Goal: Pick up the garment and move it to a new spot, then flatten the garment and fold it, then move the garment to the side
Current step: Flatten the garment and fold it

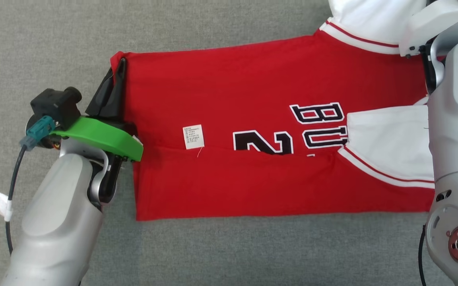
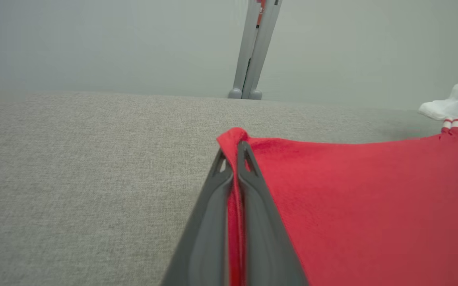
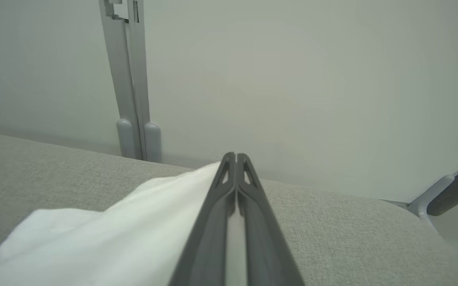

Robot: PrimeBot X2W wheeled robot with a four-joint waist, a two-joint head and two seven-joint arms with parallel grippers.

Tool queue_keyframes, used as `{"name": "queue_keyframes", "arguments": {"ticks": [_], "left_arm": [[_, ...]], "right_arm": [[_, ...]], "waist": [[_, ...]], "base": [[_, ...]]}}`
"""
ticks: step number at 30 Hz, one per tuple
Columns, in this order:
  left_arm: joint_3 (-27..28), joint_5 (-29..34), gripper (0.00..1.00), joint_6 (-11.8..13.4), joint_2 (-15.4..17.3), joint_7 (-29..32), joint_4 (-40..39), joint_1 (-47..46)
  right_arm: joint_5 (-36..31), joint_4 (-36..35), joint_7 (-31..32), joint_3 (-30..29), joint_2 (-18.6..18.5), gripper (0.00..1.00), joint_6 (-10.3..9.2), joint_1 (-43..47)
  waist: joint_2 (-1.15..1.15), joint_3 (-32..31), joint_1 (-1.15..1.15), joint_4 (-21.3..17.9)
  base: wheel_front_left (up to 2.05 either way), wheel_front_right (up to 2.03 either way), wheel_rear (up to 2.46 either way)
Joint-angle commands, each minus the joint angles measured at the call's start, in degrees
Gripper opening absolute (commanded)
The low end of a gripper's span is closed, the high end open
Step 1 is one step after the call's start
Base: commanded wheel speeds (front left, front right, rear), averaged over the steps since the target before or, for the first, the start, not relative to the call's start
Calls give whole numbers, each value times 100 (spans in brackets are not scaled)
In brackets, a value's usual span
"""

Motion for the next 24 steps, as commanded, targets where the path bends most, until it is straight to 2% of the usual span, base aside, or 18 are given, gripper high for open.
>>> {"name": "queue_keyframes", "arguments": {"ticks": [1, 7, 11, 18, 23, 24], "left_arm": [[123, 98, 0, -15, -3, 2, -87, 131], [346, 348, 0, -15, -94, 3, -140, 601], [366, 472, 0, -15, -135, 3, -68, 952], [393, 553, 0, -15, -215, 2, 156, 1616], [557, 654, 0, -15, -305, 2, 316, 1983], [620, 700, 27, -15, -321, 3, 372, 2054]], "right_arm": [[189, -183, -46, 63, -26, 0, -12, 110], [1400, -972, -45, 880, -2, 0, -12, 1009], [1889, -1364, -46, 1302, -2, 0, -12, 1823], [2764, -1953, -48, 1481, -2, 0, -12, 3387], [3269, -2071, -47, 1429, -3, 0, -12, 4335], [3348, -2020, -48, 1401, -7, 0, -11, 4475]], "waist": [[0, -213, 0, -138], [0, -695, 0, -365], [0, -983, 0, -500], [0, -1407, 0, -676], [0, -1630, 0, -721], [0, -1662, 0, -734]], "base": [[0, 0, 0], [0, 0, 0], [0, 0, 0], [0, 0, 0], [0, 0, 0], [0, 0, 0]]}}
